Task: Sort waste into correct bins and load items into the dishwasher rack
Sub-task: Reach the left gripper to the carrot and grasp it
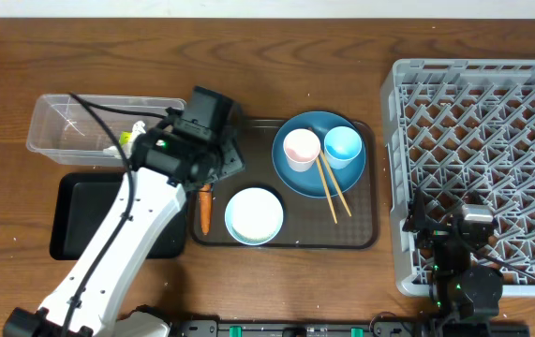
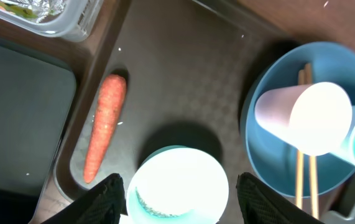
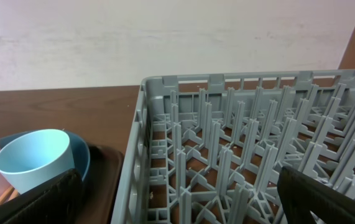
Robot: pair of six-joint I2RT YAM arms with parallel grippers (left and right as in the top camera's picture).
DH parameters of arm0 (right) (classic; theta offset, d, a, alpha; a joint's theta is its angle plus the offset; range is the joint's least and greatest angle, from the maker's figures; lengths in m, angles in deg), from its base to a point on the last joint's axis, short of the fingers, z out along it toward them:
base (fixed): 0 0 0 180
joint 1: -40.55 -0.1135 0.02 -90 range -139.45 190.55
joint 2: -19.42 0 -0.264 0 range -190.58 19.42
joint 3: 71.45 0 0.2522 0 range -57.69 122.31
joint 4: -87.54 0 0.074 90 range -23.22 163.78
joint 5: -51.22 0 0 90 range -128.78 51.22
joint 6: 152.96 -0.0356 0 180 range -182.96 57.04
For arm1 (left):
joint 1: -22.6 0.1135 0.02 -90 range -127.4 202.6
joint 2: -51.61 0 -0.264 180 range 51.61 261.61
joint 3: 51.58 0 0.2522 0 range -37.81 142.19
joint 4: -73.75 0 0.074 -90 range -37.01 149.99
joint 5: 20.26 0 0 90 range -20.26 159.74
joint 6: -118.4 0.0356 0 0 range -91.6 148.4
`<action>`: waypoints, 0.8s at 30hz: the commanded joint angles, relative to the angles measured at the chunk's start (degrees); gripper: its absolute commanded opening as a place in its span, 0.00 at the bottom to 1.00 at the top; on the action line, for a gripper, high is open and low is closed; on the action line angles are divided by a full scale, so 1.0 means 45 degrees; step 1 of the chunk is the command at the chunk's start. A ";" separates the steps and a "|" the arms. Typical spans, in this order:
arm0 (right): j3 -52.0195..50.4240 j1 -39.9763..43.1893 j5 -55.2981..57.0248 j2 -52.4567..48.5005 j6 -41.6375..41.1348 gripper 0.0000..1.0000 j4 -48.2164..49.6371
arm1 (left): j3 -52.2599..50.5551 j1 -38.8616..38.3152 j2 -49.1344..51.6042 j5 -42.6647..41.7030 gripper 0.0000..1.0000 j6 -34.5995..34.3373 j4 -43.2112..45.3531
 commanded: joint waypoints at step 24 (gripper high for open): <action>-0.0053 0.0019 -0.0015 0.0053 -0.0078 0.99 -0.0010 | -0.0058 -0.0651 0.5173 0.1899 0.48 0.2322 -0.0121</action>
